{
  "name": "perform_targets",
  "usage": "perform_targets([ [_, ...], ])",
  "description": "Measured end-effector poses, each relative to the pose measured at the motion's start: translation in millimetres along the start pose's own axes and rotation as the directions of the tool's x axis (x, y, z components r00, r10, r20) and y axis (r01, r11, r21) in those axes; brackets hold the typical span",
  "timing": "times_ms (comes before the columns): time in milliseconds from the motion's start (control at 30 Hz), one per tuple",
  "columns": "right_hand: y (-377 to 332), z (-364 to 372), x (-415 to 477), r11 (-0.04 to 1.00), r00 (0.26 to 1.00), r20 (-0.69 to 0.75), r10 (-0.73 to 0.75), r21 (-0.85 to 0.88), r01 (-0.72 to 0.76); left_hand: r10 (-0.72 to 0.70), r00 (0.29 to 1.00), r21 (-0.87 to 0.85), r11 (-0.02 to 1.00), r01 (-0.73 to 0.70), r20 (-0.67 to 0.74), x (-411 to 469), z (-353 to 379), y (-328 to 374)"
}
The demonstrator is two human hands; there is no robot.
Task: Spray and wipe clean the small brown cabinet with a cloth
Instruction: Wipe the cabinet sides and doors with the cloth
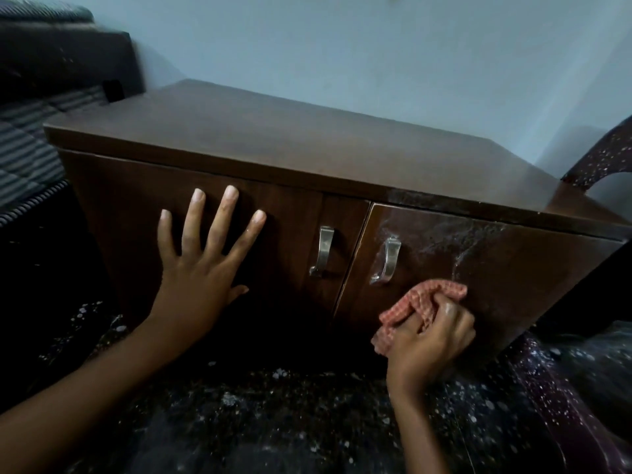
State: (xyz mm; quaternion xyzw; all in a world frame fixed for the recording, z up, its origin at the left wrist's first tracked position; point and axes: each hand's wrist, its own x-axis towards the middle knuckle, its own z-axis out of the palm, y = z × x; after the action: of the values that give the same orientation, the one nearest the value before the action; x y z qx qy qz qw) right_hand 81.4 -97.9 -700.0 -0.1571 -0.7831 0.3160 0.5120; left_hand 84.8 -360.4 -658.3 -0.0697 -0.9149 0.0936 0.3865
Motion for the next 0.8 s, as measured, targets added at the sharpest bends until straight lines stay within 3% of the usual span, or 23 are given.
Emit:
perform_targets([
  [67, 4, -2, -16, 1.0, 0.997, 0.073, 0.009, 0.029, -0.011, 0.001, 1.0, 0.01, 1.0, -0.001, -0.01, 0, 0, 1],
  [167, -18, -7, -16, 0.982, 0.981, 0.152, -0.117, 0.162, 0.092, -0.002, 1.0, 0.021, 1.0, 0.003, -0.021, 0, 1, 1],
  [233, -40, -10, 7, 0.961, 0.982, 0.082, -0.168, 0.237, 0.144, -0.004, 1.0, 0.016, 1.0, 0.004, -0.028, 1, 1, 0],
  [333, -56, -14, 45, 0.948, 0.962, -0.049, -0.268, 0.167, 0.272, 0.004, 0.999, 0.013, 1.0, -0.004, -0.032, 1, 2, -1],
  [500, -42, -16, 29, 0.984, 0.996, -0.032, -0.084, 0.157, 0.088, -0.001, 1.0, 0.007, 1.0, 0.001, -0.031, 0, 2, 1],
  [600, -55, -12, 23, 0.978, 0.996, 0.005, -0.084, 0.192, 0.082, -0.001, 0.999, -0.001, 1.0, 0.001, -0.037, 1, 2, 1],
  [700, -82, -8, 31, 0.955, 0.972, -0.002, -0.235, 0.186, 0.232, 0.004, 0.999, 0.003, 1.0, -0.004, -0.047, 0, 3, 0],
  [800, -81, -13, 39, 0.878, 0.881, 0.035, -0.472, 0.104, 0.466, 0.013, 0.998, 0.003, 1.0, -0.013, -0.054, 1, 4, -2],
])
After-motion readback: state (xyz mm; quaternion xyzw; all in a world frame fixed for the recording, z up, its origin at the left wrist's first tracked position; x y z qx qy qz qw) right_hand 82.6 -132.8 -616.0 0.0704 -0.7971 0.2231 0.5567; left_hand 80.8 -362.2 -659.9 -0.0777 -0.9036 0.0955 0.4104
